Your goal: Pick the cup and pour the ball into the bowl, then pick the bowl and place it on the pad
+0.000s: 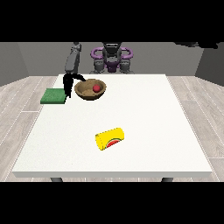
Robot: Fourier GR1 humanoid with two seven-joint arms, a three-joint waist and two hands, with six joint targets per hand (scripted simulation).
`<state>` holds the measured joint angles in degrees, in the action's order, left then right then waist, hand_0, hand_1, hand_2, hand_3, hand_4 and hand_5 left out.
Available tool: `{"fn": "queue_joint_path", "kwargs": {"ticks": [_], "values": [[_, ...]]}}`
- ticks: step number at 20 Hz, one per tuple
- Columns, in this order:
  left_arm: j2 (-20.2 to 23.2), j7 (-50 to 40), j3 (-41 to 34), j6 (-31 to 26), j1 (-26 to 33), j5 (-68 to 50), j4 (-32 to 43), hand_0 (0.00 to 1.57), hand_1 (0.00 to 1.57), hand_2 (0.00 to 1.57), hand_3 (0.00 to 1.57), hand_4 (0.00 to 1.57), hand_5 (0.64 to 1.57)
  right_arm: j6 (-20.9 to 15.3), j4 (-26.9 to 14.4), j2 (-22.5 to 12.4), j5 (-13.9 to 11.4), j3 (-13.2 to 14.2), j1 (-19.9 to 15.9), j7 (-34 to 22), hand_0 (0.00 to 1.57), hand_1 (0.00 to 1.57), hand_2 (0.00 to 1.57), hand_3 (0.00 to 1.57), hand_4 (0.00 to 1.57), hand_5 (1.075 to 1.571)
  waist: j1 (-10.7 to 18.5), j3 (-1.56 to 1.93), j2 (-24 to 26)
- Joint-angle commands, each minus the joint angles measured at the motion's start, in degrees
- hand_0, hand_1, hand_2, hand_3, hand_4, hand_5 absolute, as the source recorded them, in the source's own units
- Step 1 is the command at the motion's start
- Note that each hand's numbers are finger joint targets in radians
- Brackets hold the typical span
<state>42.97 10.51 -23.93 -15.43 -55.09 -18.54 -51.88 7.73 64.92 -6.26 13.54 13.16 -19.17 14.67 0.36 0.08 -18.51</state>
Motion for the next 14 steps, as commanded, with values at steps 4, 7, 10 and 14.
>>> {"fn": "queue_joint_path", "kwargs": {"ticks": [4, 7, 10, 14], "values": [[-1.14, -4.55, 1.59, 1.75, -2.27, -1.07, -3.01, 0.0, 0.0, 0.0, 0.0, 0.0, 1.539, -1.73, -12.59, -1.23, 0.94, 2.61, -8.97, -0.7, 0.0, 0.0, 0.0, 0.0, 0.4, 1.571, 1.25, -0.01, 1.27], [-0.18, -4.95, 0.74, 1.28, -2.14, -2.3, -4.82, 0.0, 0.0, 0.0, 0.0, 0.0, 1.534, 1.56, -18.28, -1.91, 0.98, 3.82, -6.91, 6.55, 0.0, 0.0, 0.0, 0.0, 0.38, 1.571, 2.27, 0.02, -1.19], [1.19, -4.63, 0.37, -0.1, -3.69, -2.96, -4.29, 0.0, 0.0, 0.0, 0.0, 0.0, 1.531, -1.95, -17.65, -0.17, -0.23, 2.94, -9.82, 7.3, 0.0, 0.0, 0.0, 0.0, 0.34, 1.569, 2.91, -0.01, -3.13], [2.87, -5.1, -0.26, -0.13, -3.46, -3.13, -4.33, 0.0, 0.0, 0.0, 0.0, 0.0, 1.528, 0.62, -19.04, -1.33, 1.27, 3.77, -9.38, 7.48, 0.0, 0.0, 0.0, 0.0, 0.28, 1.566, 1.99, -0.01, -2.46]]}}
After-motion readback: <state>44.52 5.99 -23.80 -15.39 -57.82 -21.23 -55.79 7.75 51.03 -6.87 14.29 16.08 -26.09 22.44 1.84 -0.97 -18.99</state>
